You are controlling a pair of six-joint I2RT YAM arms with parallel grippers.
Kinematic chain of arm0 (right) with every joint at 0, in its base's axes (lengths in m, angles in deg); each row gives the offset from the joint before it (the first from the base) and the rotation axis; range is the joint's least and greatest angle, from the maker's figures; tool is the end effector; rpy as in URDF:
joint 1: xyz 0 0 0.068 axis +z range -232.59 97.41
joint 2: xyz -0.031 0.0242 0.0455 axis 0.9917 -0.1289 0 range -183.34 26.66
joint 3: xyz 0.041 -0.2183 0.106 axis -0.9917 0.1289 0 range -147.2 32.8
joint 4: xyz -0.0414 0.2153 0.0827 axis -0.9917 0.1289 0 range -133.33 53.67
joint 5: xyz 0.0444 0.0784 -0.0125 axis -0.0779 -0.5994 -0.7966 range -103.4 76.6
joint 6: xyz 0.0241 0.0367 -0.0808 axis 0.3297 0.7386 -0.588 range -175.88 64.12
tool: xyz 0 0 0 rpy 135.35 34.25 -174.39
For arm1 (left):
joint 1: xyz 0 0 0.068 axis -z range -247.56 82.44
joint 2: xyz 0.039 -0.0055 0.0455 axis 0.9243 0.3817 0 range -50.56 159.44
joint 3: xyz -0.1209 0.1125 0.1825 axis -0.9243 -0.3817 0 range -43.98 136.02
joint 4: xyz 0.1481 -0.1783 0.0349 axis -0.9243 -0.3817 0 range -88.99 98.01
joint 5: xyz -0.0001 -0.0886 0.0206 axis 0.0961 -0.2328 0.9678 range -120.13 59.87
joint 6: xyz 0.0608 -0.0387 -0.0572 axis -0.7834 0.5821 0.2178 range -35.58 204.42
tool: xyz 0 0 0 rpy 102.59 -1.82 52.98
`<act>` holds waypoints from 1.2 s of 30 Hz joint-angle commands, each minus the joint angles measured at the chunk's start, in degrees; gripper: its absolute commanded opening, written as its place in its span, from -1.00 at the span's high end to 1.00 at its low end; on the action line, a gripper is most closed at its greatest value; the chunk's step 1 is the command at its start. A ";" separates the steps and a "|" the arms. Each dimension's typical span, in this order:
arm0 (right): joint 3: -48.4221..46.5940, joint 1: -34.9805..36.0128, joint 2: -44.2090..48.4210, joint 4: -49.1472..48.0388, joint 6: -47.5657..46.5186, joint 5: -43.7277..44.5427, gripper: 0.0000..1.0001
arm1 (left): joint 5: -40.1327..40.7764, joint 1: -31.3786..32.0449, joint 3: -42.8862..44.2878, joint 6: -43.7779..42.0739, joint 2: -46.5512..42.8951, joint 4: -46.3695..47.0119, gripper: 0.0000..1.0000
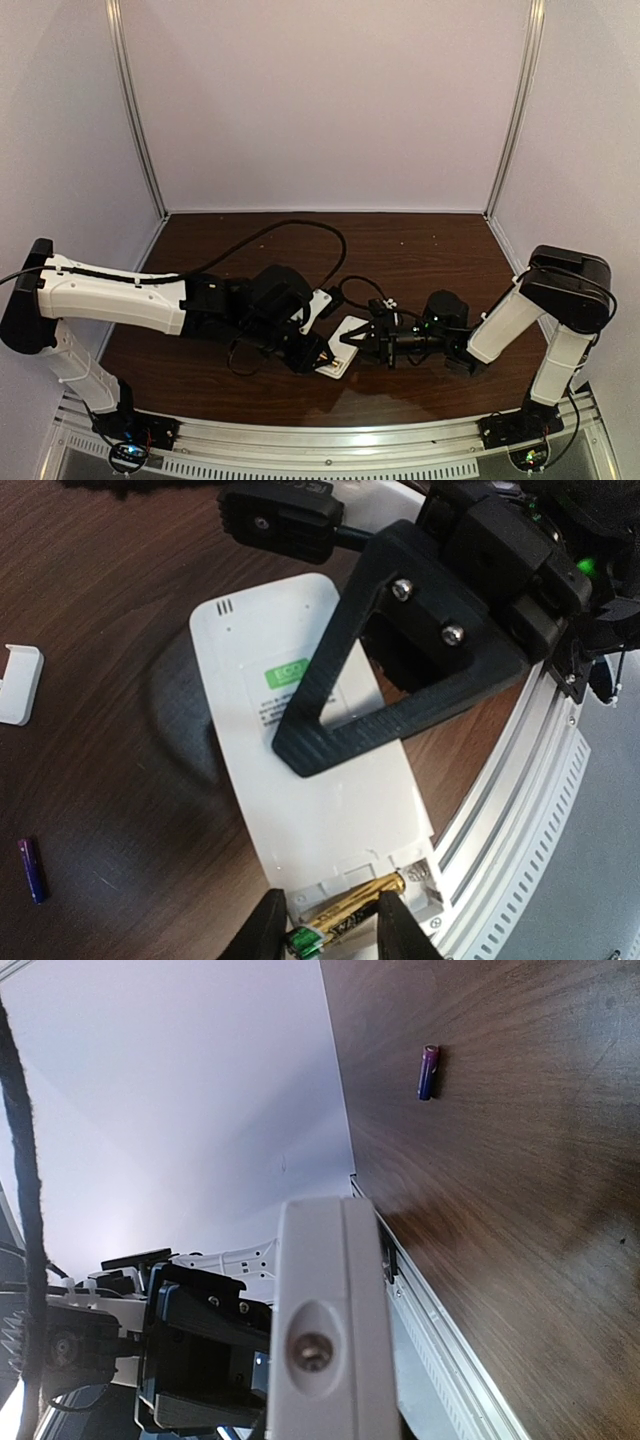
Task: Load the batteries into the remote control
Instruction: Load the battery into the battery compartment.
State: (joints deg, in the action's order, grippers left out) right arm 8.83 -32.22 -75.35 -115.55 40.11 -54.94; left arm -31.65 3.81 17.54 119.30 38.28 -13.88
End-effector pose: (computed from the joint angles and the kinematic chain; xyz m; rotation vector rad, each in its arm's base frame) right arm 0.1541 0.2719 0.1322 -0.1501 -2.2011 -2.0334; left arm 0.1055 -0.3199 0.1855 0.8330 2.4852 -0.8006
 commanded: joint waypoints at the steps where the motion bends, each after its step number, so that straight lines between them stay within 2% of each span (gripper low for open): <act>1: -0.84 -0.38 2.32 -24.75 -0.41 1.98 1.00 | -2.34 0.86 -0.43 1.49 0.80 5.47 0.34; 4: -1.31 -0.58 2.76 -24.82 -0.77 1.91 1.00 | -2.33 0.83 -0.43 1.73 0.85 5.42 0.32; 11: -0.92 -0.97 3.65 -24.83 -0.65 1.55 1.00 | 7.34 0.22 0.35 2.23 -2.07 -0.30 0.19; 20: -0.91 -0.97 3.57 -24.81 -0.96 1.26 1.00 | 7.68 -1.13 -0.57 2.03 -4.91 1.03 0.00; 28: -1.07 -0.97 3.58 -24.83 -1.22 1.02 1.00 | 7.35 -1.42 -2.50 1.43 -7.61 2.27 0.04; 36: -1.23 -0.97 3.15 -24.81 -1.01 1.02 1.00 | 6.30 -1.33 -3.31 0.81 -8.85 2.62 0.33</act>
State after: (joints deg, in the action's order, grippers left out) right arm 8.77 -33.01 -72.99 -117.72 39.87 -54.00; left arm -24.72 2.87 14.92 121.15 30.17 -13.07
